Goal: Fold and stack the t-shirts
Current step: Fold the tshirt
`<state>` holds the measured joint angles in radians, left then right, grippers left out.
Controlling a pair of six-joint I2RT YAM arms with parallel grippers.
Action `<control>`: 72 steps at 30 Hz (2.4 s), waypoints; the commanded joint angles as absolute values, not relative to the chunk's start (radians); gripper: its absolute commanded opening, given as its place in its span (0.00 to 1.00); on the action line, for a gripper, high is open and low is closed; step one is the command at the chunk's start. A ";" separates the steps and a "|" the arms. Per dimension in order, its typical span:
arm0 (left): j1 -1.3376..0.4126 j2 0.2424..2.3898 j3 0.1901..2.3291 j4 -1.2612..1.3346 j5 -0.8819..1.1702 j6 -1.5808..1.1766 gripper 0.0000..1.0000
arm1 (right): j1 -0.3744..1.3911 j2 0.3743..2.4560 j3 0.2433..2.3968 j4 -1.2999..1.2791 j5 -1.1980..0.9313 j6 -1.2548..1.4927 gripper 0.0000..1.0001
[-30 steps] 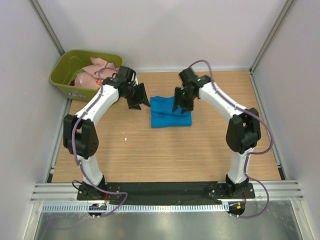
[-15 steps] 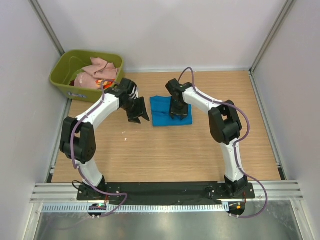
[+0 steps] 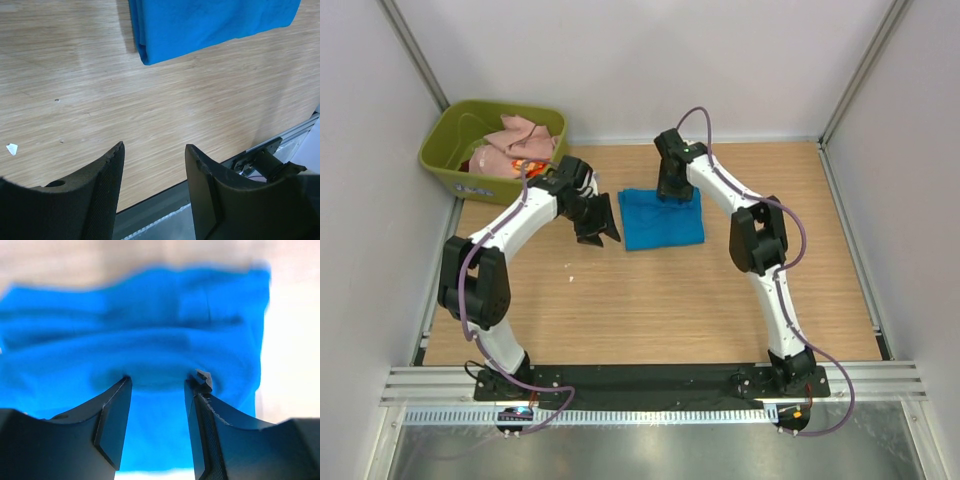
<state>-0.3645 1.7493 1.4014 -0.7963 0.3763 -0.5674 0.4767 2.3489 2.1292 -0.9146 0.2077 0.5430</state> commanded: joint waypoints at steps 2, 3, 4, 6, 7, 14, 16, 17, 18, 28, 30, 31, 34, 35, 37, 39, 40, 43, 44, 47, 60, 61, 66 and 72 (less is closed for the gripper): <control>-0.370 1.738 1.419 -0.776 0.423 -0.557 0.53 | 0.459 2.468 2.375 -0.836 0.235 0.471 0.54; -0.371 1.733 1.419 -0.776 0.420 -0.557 0.53 | 0.456 2.486 2.423 -0.822 0.229 0.442 0.55; -0.371 1.730 1.419 -0.776 0.411 -0.557 0.54 | 0.454 2.522 2.468 -0.816 0.226 0.430 0.56; -0.373 1.735 1.420 -0.770 0.410 -0.561 0.54 | 0.449 2.537 2.575 -0.816 0.189 0.405 0.56; -0.374 1.741 1.425 -0.766 0.414 -0.563 0.55 | 0.446 2.531 2.588 -0.818 0.183 0.405 0.57; -0.376 1.844 1.508 -0.667 0.446 -0.584 0.56 | 0.420 2.303 2.295 -0.798 0.173 0.370 0.63; -0.376 1.903 1.561 -0.594 0.503 -0.617 0.52 | 0.407 2.249 2.243 -0.790 0.112 0.377 0.61; -0.376 1.925 1.584 -0.572 0.514 -0.635 0.46 | 0.393 2.235 2.182 -0.761 0.072 0.383 0.57; -0.374 1.946 1.623 -0.516 0.541 -0.664 0.44 | 0.387 2.202 2.154 -0.747 0.040 0.385 0.55; -0.365 2.250 1.890 -0.431 0.542 -0.770 0.21 | 0.278 2.146 1.861 -0.557 -0.233 0.477 0.08; -0.364 2.266 1.894 -0.402 0.542 -0.784 0.20 | 0.265 2.149 1.832 -0.493 -0.284 0.489 0.06; -0.362 2.272 1.893 -0.372 0.535 -0.794 0.20 | 0.261 2.160 1.809 -0.445 -0.302 0.495 0.05; -0.356 2.296 1.891 -0.325 0.531 -0.811 0.20 | 0.239 2.183 1.773 -0.382 -0.333 0.528 0.04; -0.353 2.312 1.894 -0.287 0.532 -0.827 0.20 | 0.233 2.193 1.760 -0.321 -0.344 0.540 0.04; -0.344 2.327 1.907 -0.264 0.523 -0.833 0.20 | 0.213 2.215 1.752 -0.260 -0.371 0.577 0.04; -0.341 2.355 1.927 -0.238 0.506 -0.833 0.20 | 0.203 2.255 1.761 -0.233 -0.383 0.587 0.04; -0.333 2.367 1.936 -0.233 0.503 -0.839 0.20 | 0.195 2.272 1.784 -0.230 -0.380 0.592 0.04; -0.321 2.424 1.965 -0.209 0.503 -0.861 0.19 | 0.181 2.344 1.830 -0.213 -0.385 0.601 0.04; -0.318 2.446 1.965 -0.186 0.493 -0.868 0.19 | 0.173 2.376 1.841 -0.201 -0.385 0.610 0.04; -0.307 2.486 1.977 -0.166 0.480 -0.870 0.19 | 0.152 2.420 1.870 -0.177 -0.368 0.611 0.04; -0.273 2.577 2.003 -0.193 0.408 -0.858 0.16 | 0.051 2.529 1.865 -0.140 -0.347 0.667 0.24; -0.273 2.580 2.012 -0.202 0.403 -0.856 0.17 | 0.037 2.537 1.868 -0.129 -0.347 0.722 0.25; -0.272 2.577 2.040 -0.232 0.405 -0.850 0.17 | 0.020 2.568 1.973 -0.238 -0.307 0.762 0.28; -0.272 2.576 2.114 -0.301 0.429 -0.844 0.19 | -0.018 2.536 2.066 -0.325 -0.328 0.724 0.29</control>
